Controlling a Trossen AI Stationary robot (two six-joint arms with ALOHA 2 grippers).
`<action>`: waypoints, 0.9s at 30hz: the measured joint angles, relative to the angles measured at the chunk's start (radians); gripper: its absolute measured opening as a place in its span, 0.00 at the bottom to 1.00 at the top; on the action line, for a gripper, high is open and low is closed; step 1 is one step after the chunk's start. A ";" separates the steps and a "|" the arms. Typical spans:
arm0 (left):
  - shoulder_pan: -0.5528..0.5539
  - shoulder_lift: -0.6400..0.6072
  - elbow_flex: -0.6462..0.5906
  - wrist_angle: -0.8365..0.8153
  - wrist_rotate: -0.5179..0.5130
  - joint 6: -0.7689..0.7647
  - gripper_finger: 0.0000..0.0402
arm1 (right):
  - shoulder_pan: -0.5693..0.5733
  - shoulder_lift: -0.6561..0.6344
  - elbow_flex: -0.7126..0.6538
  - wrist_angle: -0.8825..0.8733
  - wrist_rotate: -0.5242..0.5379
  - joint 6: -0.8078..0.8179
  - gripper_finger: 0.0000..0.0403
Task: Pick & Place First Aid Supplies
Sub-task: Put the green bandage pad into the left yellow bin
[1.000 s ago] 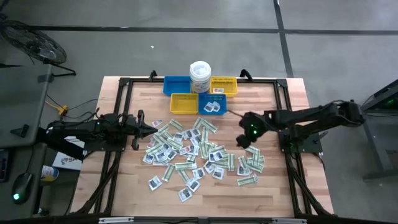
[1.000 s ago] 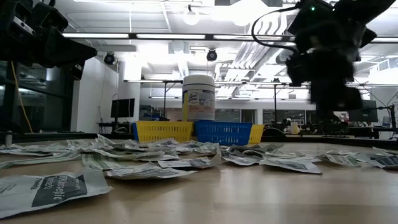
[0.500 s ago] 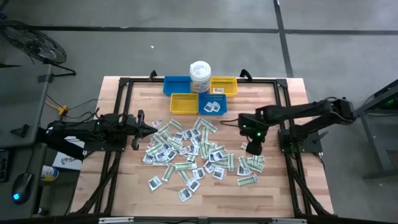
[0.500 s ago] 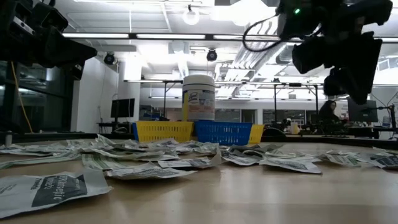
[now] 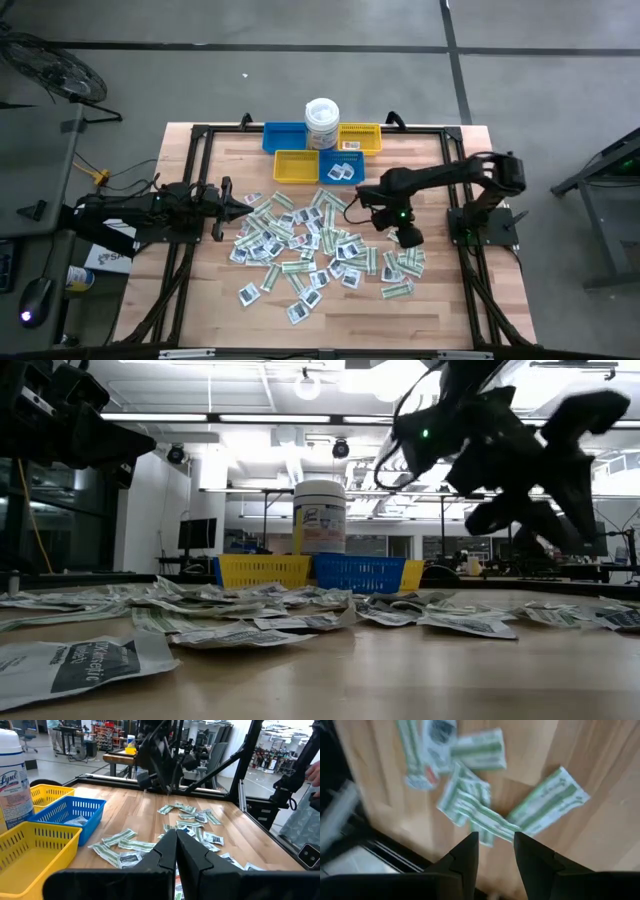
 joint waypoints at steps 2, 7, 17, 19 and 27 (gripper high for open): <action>0.000 0.000 0.000 0.000 0.000 0.000 0.02 | 0.000 0.022 -0.002 -0.020 0.017 -0.076 0.29; 0.000 0.000 0.000 0.000 0.000 0.000 0.02 | 0.012 0.045 -0.021 -0.029 0.039 -0.212 0.29; 0.000 0.000 0.000 0.000 0.000 0.000 0.02 | 0.019 0.045 -0.032 0.004 0.103 -0.434 0.29; 0.000 0.000 0.000 0.000 0.000 0.000 0.02 | 0.019 0.045 -0.032 0.007 0.110 -0.464 0.29; 0.000 0.000 0.000 0.000 0.000 0.000 0.02 | 0.041 0.100 -0.033 0.025 0.092 -0.491 0.29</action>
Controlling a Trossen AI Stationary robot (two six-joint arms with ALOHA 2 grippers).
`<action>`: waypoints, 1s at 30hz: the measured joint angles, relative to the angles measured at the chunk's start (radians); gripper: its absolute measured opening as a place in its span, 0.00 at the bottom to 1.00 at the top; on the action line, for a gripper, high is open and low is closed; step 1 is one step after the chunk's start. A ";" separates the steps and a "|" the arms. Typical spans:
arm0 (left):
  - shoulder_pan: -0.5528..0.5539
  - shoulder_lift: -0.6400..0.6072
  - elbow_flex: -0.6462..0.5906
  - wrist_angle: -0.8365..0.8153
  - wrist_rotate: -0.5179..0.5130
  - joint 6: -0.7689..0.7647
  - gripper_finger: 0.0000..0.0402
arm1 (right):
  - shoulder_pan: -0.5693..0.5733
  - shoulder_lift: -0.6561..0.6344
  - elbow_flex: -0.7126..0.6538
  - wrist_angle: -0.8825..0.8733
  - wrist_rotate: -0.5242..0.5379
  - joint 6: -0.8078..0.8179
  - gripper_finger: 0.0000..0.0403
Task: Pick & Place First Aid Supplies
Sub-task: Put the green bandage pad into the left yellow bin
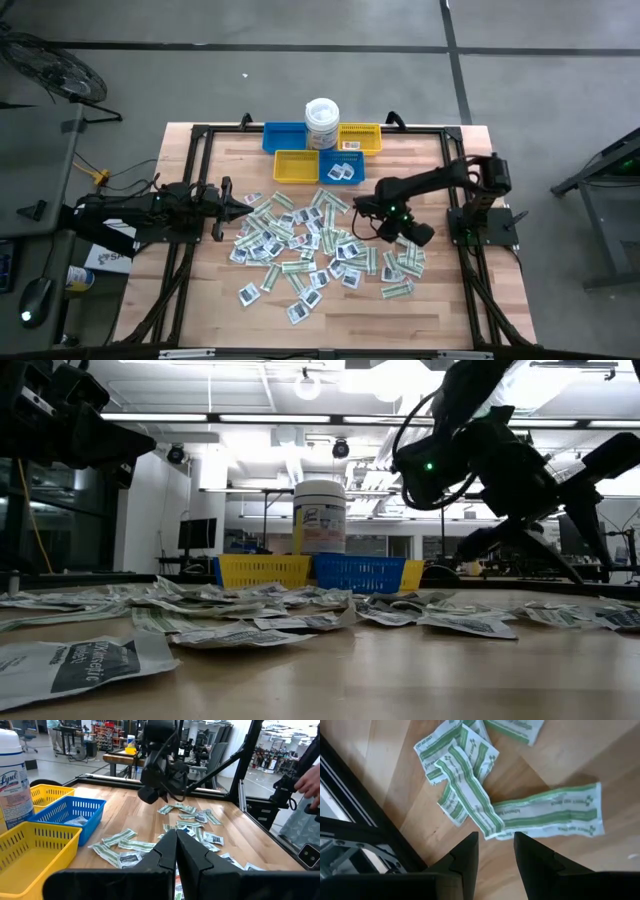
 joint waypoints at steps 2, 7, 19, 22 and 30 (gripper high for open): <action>0.000 0.000 0.000 0.000 0.000 0.000 0.02 | 0.004 0.008 0.000 0.000 -0.002 0.000 0.29; 0.000 0.000 0.000 0.000 0.000 0.000 0.02 | 0.015 0.009 -0.013 0.006 -0.036 0.000 0.29; 0.000 0.000 0.000 0.000 0.000 0.000 0.02 | 0.028 0.009 -0.037 0.042 0.036 0.034 0.29; 0.000 0.000 0.000 0.000 0.000 0.000 0.02 | 0.028 0.009 -0.034 0.040 0.038 0.034 0.29; 0.000 0.000 0.000 0.000 0.000 0.000 0.02 | 0.034 0.009 -0.051 0.061 -0.002 0.017 0.29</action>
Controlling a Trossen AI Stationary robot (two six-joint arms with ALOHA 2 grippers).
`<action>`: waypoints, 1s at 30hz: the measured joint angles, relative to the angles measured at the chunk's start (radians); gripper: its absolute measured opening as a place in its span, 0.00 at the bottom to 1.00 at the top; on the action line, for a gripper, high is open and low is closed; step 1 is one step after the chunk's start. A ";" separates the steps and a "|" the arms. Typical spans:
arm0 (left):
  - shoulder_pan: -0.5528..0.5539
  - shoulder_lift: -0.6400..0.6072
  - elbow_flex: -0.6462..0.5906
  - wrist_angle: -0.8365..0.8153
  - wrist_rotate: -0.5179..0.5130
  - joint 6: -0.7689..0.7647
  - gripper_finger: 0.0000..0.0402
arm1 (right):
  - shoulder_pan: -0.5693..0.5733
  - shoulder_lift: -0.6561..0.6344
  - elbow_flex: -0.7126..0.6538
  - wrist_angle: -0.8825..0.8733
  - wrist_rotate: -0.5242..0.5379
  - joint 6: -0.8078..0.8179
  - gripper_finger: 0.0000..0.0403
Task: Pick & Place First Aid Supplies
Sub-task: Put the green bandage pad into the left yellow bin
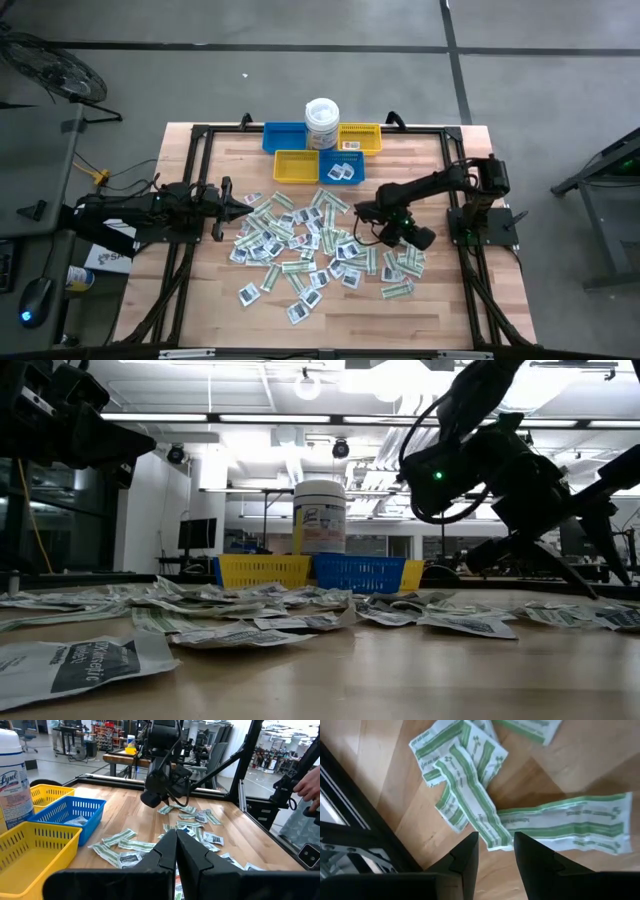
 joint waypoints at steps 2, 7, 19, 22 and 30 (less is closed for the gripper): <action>0.000 0.000 0.000 0.000 0.000 0.000 0.02 | 0.005 0.000 -0.006 0.004 -0.007 -0.002 0.29; 0.000 0.000 0.000 0.000 0.000 0.000 0.02 | 0.014 0.000 -0.020 0.021 -0.009 -0.002 0.29; 0.000 0.000 0.000 0.000 0.000 0.000 0.02 | 0.014 0.000 -0.020 0.021 -0.007 0.035 0.12; 0.000 0.000 0.000 0.000 0.000 0.000 0.02 | 0.014 0.000 -0.020 0.020 -0.006 0.042 0.06; 0.000 0.000 0.000 0.000 0.000 0.000 0.02 | 0.014 0.000 -0.019 0.011 -0.004 0.118 0.00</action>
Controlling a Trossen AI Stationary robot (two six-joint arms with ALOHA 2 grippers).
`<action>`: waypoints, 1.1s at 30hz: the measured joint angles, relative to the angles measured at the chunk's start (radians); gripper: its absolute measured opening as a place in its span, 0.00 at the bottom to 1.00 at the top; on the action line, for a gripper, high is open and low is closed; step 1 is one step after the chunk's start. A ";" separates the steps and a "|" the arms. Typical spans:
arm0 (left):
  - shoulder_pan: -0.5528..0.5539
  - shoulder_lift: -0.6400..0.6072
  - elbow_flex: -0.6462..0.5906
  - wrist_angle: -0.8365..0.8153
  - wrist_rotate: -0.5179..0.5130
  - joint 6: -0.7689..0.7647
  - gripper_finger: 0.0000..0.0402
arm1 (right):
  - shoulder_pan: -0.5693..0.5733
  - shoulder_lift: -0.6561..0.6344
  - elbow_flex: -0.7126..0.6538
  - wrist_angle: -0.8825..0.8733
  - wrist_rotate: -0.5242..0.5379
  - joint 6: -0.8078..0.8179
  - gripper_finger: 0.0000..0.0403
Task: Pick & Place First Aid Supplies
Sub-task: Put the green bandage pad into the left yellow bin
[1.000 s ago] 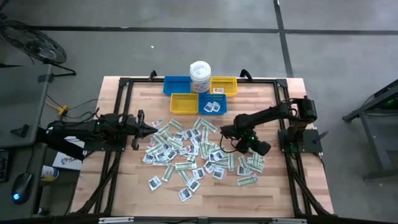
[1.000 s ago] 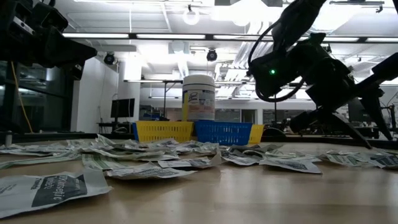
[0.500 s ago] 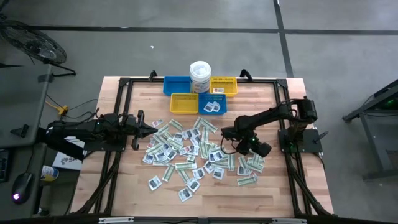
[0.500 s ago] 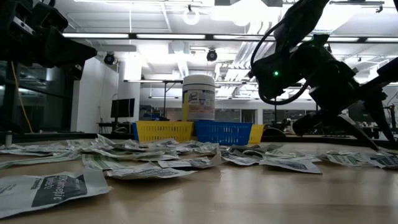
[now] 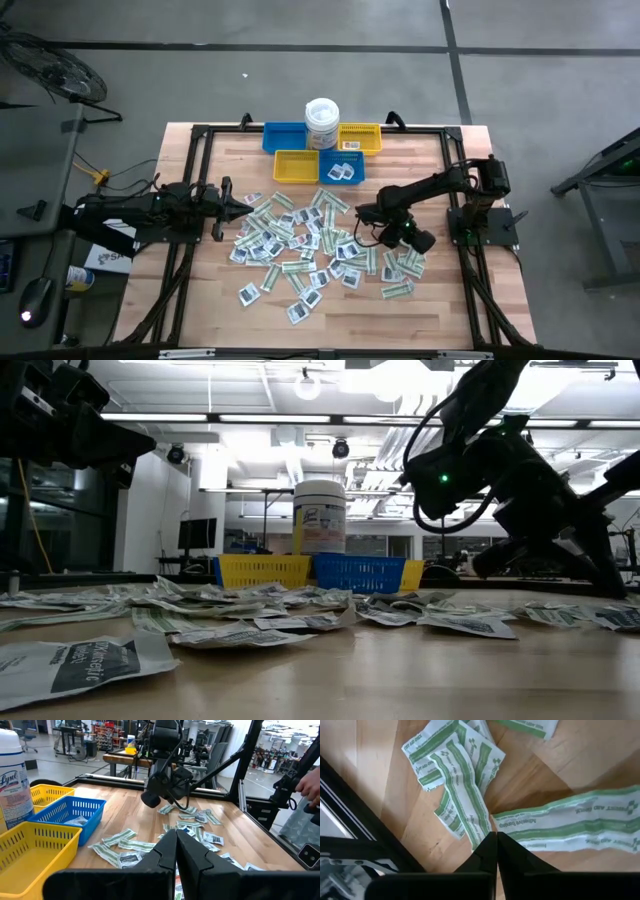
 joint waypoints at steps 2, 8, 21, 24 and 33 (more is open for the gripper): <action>0.000 0.000 0.000 0.000 0.000 0.000 0.02 | 0.000 0.000 0.004 -0.017 -0.004 0.023 0.00; 0.000 0.000 0.000 0.000 0.000 0.000 0.02 | -0.009 -0.021 0.055 -0.085 -0.024 0.069 0.00; 0.000 0.000 0.000 0.000 0.000 0.000 0.02 | -0.068 -0.148 0.132 -0.149 -0.044 0.158 0.00; 0.000 0.000 0.000 0.000 0.000 0.000 0.02 | -0.074 -0.168 0.136 -0.142 -0.031 0.178 0.00; 0.000 0.000 0.000 0.000 0.000 0.000 0.02 | -0.050 -0.164 0.043 -0.079 0.139 0.180 0.05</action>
